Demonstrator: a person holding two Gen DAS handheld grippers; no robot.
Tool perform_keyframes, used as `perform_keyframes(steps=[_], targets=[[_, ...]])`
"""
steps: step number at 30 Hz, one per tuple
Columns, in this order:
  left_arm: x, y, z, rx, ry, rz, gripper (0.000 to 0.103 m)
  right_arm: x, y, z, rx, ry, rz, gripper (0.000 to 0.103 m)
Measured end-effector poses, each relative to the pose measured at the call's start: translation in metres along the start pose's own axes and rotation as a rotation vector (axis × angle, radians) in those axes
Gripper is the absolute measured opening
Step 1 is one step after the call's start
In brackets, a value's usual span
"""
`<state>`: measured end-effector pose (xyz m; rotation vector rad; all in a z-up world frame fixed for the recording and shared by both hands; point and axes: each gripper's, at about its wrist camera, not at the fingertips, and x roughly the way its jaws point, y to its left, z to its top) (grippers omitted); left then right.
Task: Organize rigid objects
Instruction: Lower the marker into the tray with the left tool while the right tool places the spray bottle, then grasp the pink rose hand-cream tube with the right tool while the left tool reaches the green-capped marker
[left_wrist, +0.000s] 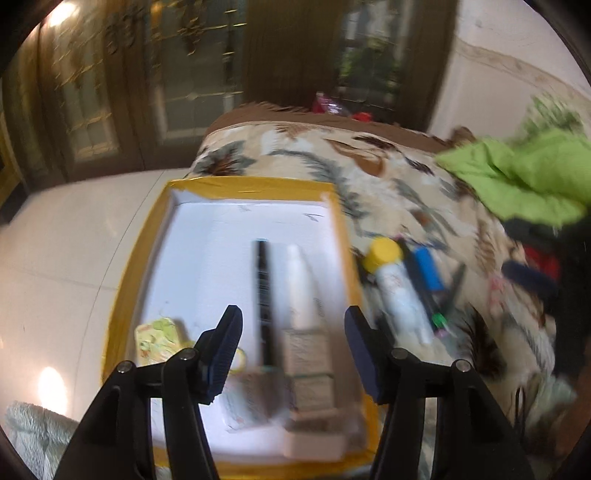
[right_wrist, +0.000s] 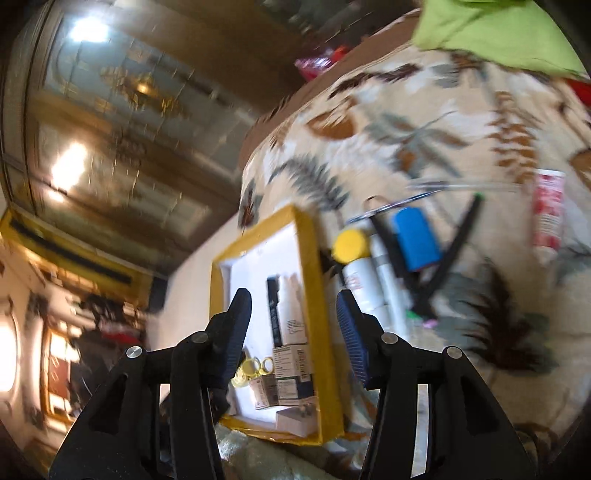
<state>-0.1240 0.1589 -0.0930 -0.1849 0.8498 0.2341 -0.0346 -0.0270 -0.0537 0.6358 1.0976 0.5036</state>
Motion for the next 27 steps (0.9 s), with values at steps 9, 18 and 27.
perform_keyframes(steps=[9, 18, 27], targets=[[-0.013, -0.053, -0.007, 0.127, -0.002, -0.080, 0.064, -0.058, -0.059, 0.021, 0.150, -0.130, -0.113, 0.048], [-0.007, -0.062, -0.011, 0.138, 0.039, -0.080, 0.064, -0.046, -0.080, 0.024, 0.223, -0.091, -0.235, 0.048], [-0.001, -0.052, -0.008, 0.070, 0.091, -0.112, 0.064, -0.055, -0.111, 0.044, 0.303, -0.104, -0.305, 0.048]])
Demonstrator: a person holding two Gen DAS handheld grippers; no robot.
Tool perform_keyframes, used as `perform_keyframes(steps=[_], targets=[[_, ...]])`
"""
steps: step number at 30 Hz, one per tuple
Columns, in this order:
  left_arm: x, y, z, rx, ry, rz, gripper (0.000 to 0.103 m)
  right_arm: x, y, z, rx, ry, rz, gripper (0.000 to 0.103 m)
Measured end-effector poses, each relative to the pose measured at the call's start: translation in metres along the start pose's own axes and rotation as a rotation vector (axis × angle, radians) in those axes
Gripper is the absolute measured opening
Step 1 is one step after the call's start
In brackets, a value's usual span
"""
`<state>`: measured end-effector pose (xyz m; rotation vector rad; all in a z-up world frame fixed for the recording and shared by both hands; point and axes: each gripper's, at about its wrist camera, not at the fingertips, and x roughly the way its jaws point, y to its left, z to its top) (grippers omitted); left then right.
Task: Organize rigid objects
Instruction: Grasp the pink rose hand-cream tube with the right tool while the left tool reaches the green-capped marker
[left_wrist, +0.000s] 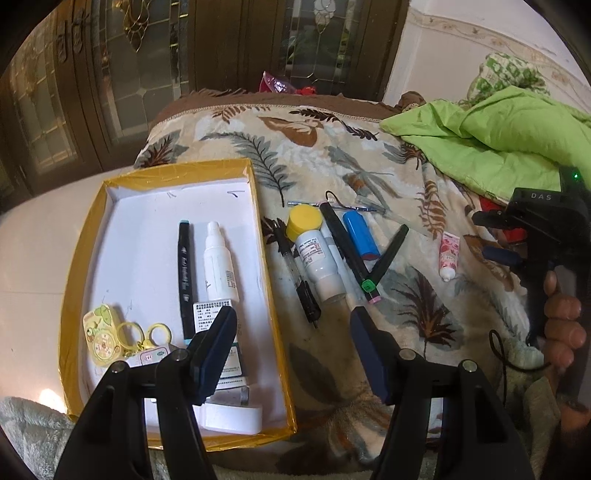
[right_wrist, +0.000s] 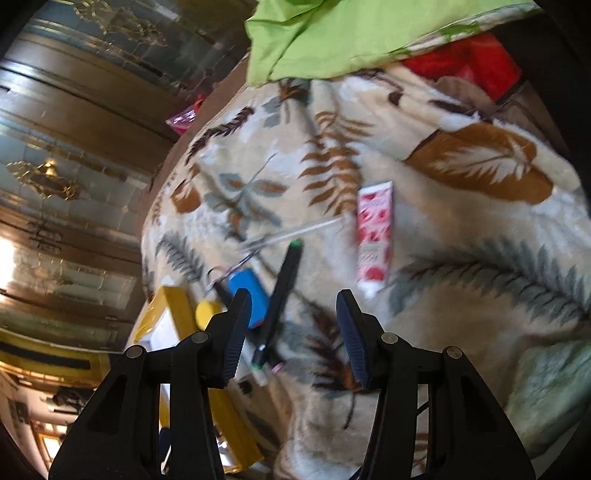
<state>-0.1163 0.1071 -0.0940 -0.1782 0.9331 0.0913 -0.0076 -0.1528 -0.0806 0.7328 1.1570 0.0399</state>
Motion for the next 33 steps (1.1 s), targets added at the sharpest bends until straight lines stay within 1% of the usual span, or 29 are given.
perform_keyframes(steps=[4, 9, 12, 18, 22, 24, 26, 28, 30, 33], targets=[[0.000, 0.001, 0.000, -0.012, 0.006, -0.003, 0.064, 0.005, -0.010, 0.017, 0.009, 0.005, -0.059, 0.048], [0.002, -0.003, 0.001, -0.018, 0.018, -0.018, 0.064, 0.019, -0.019, 0.028, 0.024, 0.032, -0.108, 0.048], [0.003, -0.011, 0.000, -0.010, 0.027, -0.033, 0.064, 0.032, -0.022, 0.034, 0.018, 0.058, -0.157, 0.048], [0.004, -0.028, -0.001, 0.027, 0.031, -0.046, 0.064, 0.061, -0.037, 0.045, 0.044, 0.117, -0.225, 0.048], [0.005, -0.034, -0.001, 0.038, 0.042, -0.054, 0.064, 0.079, -0.040, 0.047, 0.042, 0.153, -0.253, 0.048], [0.006, -0.036, -0.001, 0.039, 0.046, -0.052, 0.064, 0.087, -0.036, 0.046, 0.006, 0.165, -0.284, 0.046], [0.006, -0.037, 0.000, 0.035, 0.054, -0.060, 0.064, 0.088, -0.032, 0.046, -0.021, 0.169, -0.328, 0.031], [0.006, -0.038, 0.001, 0.037, 0.057, -0.062, 0.064, 0.087, -0.033, 0.045, -0.014, 0.186, -0.323, 0.026], [0.008, -0.041, 0.003, 0.046, 0.063, -0.059, 0.064, 0.085, -0.036, 0.045, 0.002, 0.200, -0.316, 0.025], [0.012, -0.046, 0.010, 0.052, 0.088, -0.074, 0.064, 0.078, -0.038, 0.040, 0.014, 0.222, -0.311, 0.025]])
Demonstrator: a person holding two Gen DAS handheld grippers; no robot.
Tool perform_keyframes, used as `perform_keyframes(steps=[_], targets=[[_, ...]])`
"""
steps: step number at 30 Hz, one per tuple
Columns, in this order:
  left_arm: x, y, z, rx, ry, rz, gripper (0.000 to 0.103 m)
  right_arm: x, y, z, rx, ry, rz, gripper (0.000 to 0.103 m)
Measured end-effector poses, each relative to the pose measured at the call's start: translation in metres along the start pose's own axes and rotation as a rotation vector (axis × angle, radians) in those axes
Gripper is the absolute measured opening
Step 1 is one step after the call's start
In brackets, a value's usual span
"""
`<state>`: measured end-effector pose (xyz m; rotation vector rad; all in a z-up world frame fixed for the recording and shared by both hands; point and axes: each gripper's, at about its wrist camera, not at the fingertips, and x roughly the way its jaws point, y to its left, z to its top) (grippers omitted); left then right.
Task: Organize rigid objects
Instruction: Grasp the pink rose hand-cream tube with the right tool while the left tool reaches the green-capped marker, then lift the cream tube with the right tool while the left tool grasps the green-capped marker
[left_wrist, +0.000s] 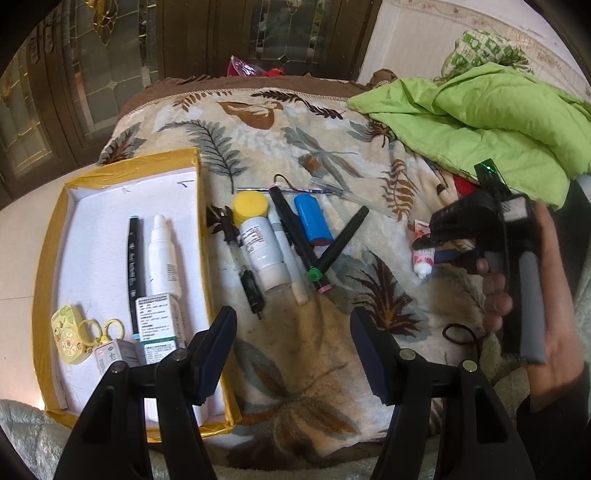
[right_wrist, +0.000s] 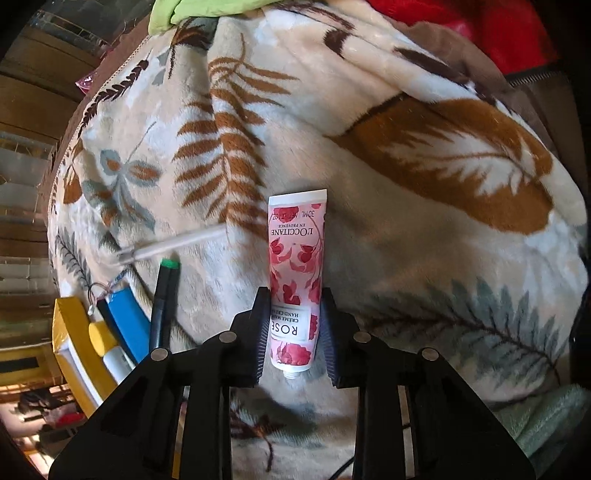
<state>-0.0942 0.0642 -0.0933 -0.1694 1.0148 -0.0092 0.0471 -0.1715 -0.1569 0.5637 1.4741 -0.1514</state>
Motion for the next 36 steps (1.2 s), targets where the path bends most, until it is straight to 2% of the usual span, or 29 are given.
perform_keyframes(steps=[4, 9, 16, 19, 22, 24, 26, 28, 32, 34, 36], targets=[[0.016, -0.008, 0.018, 0.001, 0.039, -0.036, 0.064, -0.011, 0.004, -0.021, -0.044, 0.020, 0.037, 0.025], [0.041, -0.023, 0.043, 0.041, 0.076, -0.038, 0.064, -0.028, 0.018, -0.026, -0.090, -0.025, 0.114, 0.025], [0.089, -0.064, 0.067, 0.222, 0.100, 0.023, 0.063, -0.027, 0.007, -0.018, -0.064, -0.026, 0.159, 0.025], [0.114, -0.073, 0.071, 0.276, 0.113, 0.056, 0.057, -0.028, 0.003, -0.013, -0.040, -0.035, 0.173, 0.025], [0.131, -0.076, 0.074, 0.294, 0.129, 0.057, 0.048, -0.026, 0.002, -0.010, -0.016, -0.046, 0.187, 0.025], [0.144, -0.076, 0.073, 0.303, 0.162, 0.083, 0.036, -0.025, 0.002, -0.009, -0.017, -0.042, 0.191, 0.025], [0.147, -0.077, 0.071, 0.310, 0.147, 0.103, 0.026, -0.024, 0.003, -0.008, -0.019, -0.039, 0.194, 0.025], [0.146, -0.080, 0.067, 0.324, 0.153, 0.085, 0.016, -0.025, 0.004, -0.008, -0.020, -0.042, 0.196, 0.025], [0.144, -0.082, 0.055, 0.345, 0.174, 0.082, 0.013, -0.024, 0.004, -0.008, -0.028, -0.036, 0.196, 0.025], [0.136, -0.071, 0.050, 0.281, 0.183, 0.051, 0.013, -0.024, 0.007, -0.008, -0.034, -0.040, 0.196, 0.025], [0.122, -0.058, 0.045, 0.213, 0.176, -0.011, 0.013, -0.024, 0.008, -0.008, -0.041, -0.044, 0.191, 0.025]])
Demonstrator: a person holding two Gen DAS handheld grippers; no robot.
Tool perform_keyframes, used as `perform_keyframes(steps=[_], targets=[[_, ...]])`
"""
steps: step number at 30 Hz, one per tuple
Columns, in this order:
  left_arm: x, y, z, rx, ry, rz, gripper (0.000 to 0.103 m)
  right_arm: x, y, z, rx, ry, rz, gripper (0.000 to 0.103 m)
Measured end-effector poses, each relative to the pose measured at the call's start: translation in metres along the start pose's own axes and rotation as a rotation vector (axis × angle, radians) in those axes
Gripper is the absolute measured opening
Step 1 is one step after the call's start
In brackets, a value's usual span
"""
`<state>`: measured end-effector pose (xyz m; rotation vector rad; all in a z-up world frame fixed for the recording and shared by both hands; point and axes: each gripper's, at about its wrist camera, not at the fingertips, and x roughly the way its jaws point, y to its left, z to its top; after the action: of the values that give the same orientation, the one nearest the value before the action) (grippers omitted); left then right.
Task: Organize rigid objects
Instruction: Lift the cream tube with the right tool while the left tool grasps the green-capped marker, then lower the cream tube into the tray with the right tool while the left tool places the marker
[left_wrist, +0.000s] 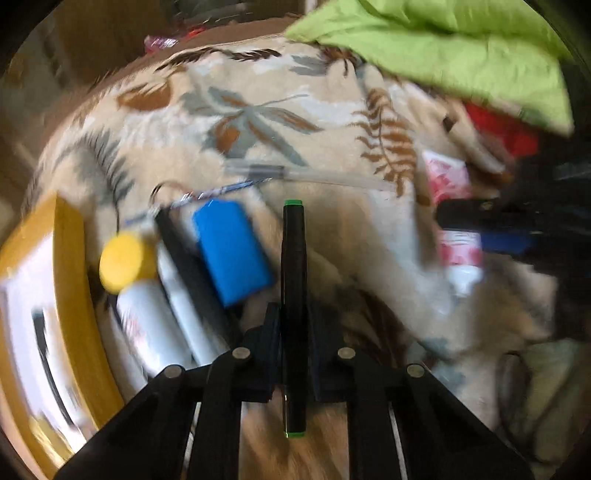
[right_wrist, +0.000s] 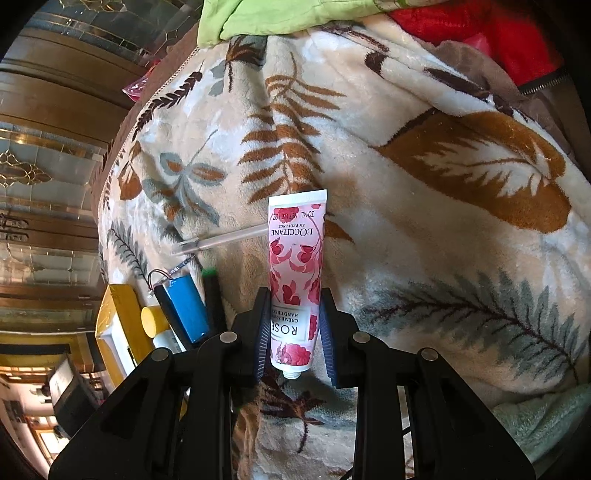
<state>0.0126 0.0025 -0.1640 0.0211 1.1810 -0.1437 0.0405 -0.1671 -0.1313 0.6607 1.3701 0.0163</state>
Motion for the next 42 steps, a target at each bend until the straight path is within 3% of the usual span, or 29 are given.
perform_keyframes(steps=[4, 11, 16, 19, 23, 27, 30, 36, 39, 42], targets=[[-0.040, 0.024, -0.018, -0.105, -0.038, -0.127, 0.013, 0.000, 0.004, -0.001, -0.022, 0.004, 0.000, 0.025], [-0.102, 0.069, -0.056, -0.214, -0.092, -0.187, 0.013, -0.002, 0.017, -0.007, -0.073, -0.009, -0.007, 0.025], [-0.131, 0.148, -0.081, -0.360, -0.164, -0.103, 0.013, -0.020, 0.048, -0.023, -0.170, -0.071, 0.110, 0.025], [-0.138, 0.197, -0.097, -0.501, -0.211, -0.096, 0.013, -0.028, 0.082, -0.044, -0.261, -0.091, 0.194, 0.025], [-0.130, 0.227, -0.102, -0.577, -0.222, -0.071, 0.013, -0.024, 0.131, -0.084, -0.385, -0.086, 0.278, 0.025], [-0.122, 0.240, -0.102, -0.606, -0.196, -0.004, 0.013, 0.004, 0.173, -0.122, -0.449, 0.004, 0.360, 0.025], [-0.117, 0.246, -0.103, -0.612, -0.178, 0.019, 0.013, 0.037, 0.209, -0.155, -0.538, 0.076, 0.338, 0.025], [-0.105, 0.271, -0.116, -0.691, -0.134, 0.020, 0.013, 0.083, 0.259, -0.185, -0.622, 0.131, 0.285, 0.025], [-0.098, 0.275, -0.119, -0.712, -0.112, 0.062, 0.013, 0.102, 0.269, -0.196, -0.658, 0.147, 0.271, 0.025], [-0.088, 0.279, -0.121, -0.748, -0.091, 0.056, 0.013, 0.116, 0.264, -0.194, -0.651, 0.154, 0.263, 0.025]])
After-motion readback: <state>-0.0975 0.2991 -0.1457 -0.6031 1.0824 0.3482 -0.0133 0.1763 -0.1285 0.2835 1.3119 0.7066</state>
